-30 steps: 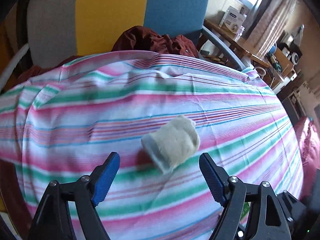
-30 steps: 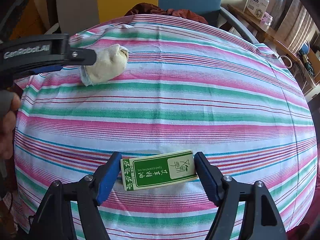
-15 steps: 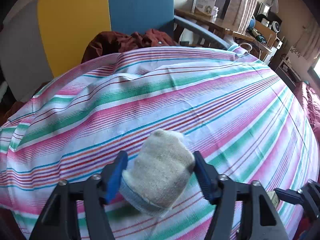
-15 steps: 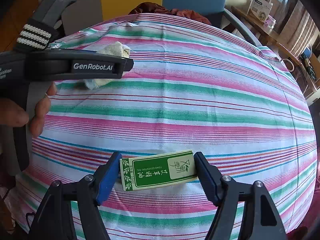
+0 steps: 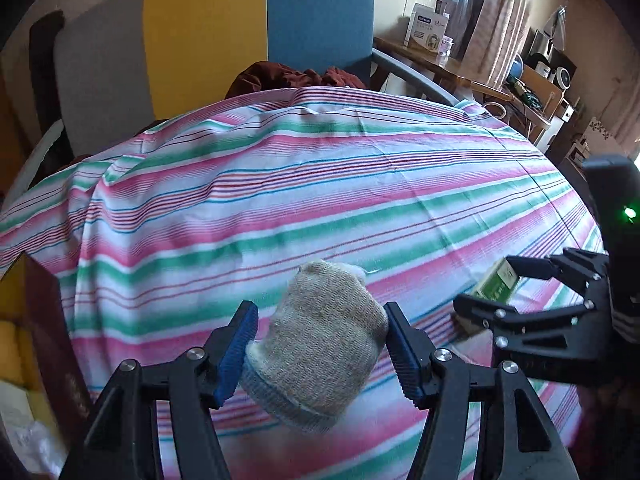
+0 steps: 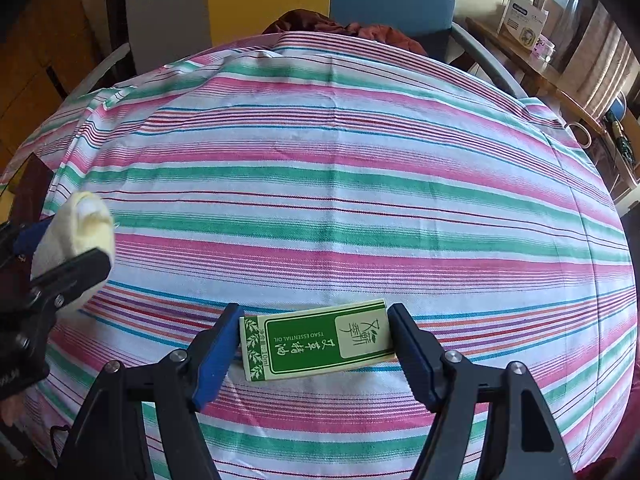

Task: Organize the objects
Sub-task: 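Grasp the beige sponge roll with the left gripper while the right gripper holds the box, then carry the sponge roll over the gold tray and open the left gripper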

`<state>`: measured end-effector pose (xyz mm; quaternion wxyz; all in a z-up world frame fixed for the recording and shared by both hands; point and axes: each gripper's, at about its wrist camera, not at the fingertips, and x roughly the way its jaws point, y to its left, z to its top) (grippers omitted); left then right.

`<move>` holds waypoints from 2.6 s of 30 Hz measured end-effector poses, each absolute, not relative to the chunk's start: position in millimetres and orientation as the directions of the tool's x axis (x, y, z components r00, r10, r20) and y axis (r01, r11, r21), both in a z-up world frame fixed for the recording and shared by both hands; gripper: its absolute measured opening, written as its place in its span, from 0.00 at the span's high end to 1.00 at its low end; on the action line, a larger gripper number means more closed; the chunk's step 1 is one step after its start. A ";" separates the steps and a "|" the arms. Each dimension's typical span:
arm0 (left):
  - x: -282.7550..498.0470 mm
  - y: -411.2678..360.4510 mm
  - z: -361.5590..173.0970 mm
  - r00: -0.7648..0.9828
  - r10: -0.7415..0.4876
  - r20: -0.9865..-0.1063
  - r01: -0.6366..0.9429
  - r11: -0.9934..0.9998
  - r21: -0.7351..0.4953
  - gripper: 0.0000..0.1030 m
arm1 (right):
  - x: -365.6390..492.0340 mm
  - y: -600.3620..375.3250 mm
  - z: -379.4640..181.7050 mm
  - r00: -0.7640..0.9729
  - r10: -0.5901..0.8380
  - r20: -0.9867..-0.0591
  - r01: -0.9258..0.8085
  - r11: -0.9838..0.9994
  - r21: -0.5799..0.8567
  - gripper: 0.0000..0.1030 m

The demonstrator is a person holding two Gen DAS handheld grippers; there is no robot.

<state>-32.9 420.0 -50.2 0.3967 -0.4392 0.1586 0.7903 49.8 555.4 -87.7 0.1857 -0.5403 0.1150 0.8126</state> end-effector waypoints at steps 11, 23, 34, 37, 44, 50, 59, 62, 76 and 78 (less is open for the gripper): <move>4.2 334.5 -10.3 -0.387 0.526 -0.757 -0.738 -0.669 -0.088 0.38 | 48.2 553.7 -88.8 -0.359 0.199 -0.912 -0.421 -0.907 -0.032 0.28; 8.8 261.6 6.8 -0.496 0.492 -0.715 -0.667 -0.744 -0.050 0.38 | 50.7 551.6 -88.9 -0.364 0.213 -0.907 -0.427 -0.903 -0.040 0.28; -2.9 221.1 -1.5 -0.516 0.456 -0.725 -0.601 -0.796 -0.073 0.38 | 50.4 550.6 -90.3 -0.362 0.227 -0.904 -0.430 -0.901 -0.054 0.28; -7.2 208.6 -5.6 -0.507 0.456 -0.731 -0.586 -0.805 -0.095 0.38 | 51.2 548.2 -89.8 -0.360 0.234 -0.903 -0.429 -0.901 -0.063 0.28; -30.4 144.5 -4.8 -0.508 0.468 -0.724 -0.484 -0.850 -0.210 0.38 | 50.7 546.9 -90.3 -0.355 0.247 -0.902 -0.421 -0.904 -0.082 0.28; -58.6 87.8 2.5 -0.501 0.482 -0.718 -0.374 -0.869 -0.323 0.38 | 49.5 545.0 -89.9 -0.349 0.255 -0.902 -0.414 -0.905 -0.096 0.28; -109.8 128.6 13.3 -0.476 0.514 -0.714 -0.404 -0.848 -0.342 0.38 | 48.8 545.4 -90.3 -0.347 0.256 -0.902 -0.414 -0.905 -0.098 0.28; -133.4 148.5 4.6 -0.466 0.498 -0.731 -0.389 -0.858 -0.336 0.38 | 48.6 545.2 -90.4 -0.346 0.257 -0.902 -0.414 -0.905 -0.098 0.28; -195.4 202.7 -58.5 -0.396 0.347 -0.850 -0.328 -0.918 -0.222 0.37 | 47.3 545.0 -91.3 -0.345 0.255 -0.903 -0.414 -0.905 -0.098 0.28; -198.0 204.2 -61.9 -0.401 0.326 -0.856 -0.321 -0.925 -0.202 0.36 | 47.2 544.6 -91.4 -0.344 0.256 -0.903 -0.413 -0.905 -0.099 0.28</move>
